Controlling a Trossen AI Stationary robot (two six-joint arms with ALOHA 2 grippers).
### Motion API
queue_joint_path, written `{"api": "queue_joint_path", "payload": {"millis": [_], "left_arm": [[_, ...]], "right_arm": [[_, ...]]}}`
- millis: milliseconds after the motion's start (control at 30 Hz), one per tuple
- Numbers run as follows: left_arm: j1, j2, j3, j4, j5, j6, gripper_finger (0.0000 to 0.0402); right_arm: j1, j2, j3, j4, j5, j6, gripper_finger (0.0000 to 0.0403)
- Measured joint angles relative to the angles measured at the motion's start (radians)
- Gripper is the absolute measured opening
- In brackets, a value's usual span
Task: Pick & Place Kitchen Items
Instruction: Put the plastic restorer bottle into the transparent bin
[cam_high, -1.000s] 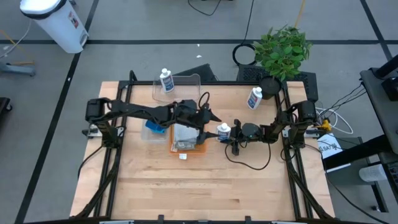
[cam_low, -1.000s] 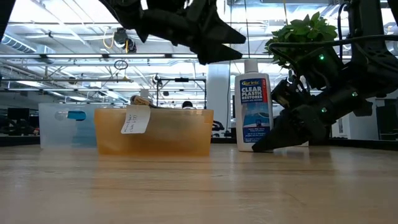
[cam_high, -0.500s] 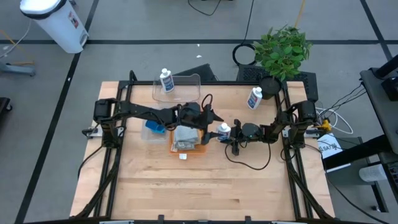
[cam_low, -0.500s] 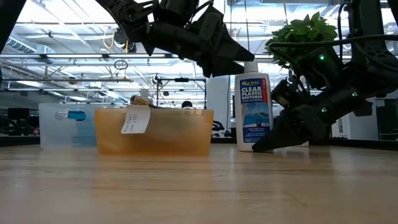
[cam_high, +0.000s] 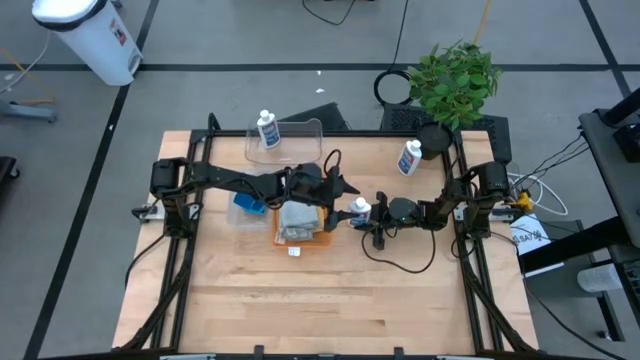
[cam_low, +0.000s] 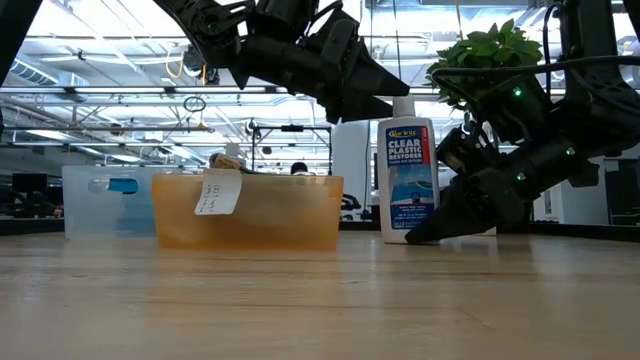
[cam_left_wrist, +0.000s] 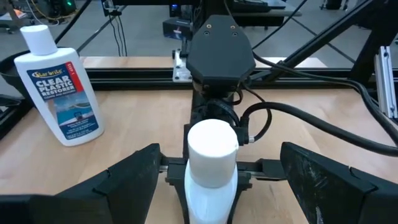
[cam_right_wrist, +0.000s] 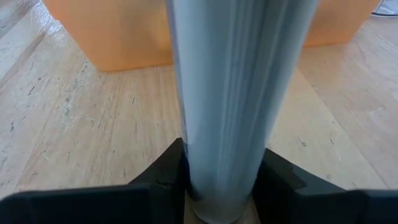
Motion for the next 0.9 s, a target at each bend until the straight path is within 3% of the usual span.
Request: {"api": "queue_joint_path", "payload": {"millis": [900], "left_arm": [[0.016, 0.066, 0.042, -0.015, 0.029, -0.042, 0.0337]], "right_arm": [[0.000, 0.000, 0.007, -0.012, 0.001, 0.000, 0.0113]]}}
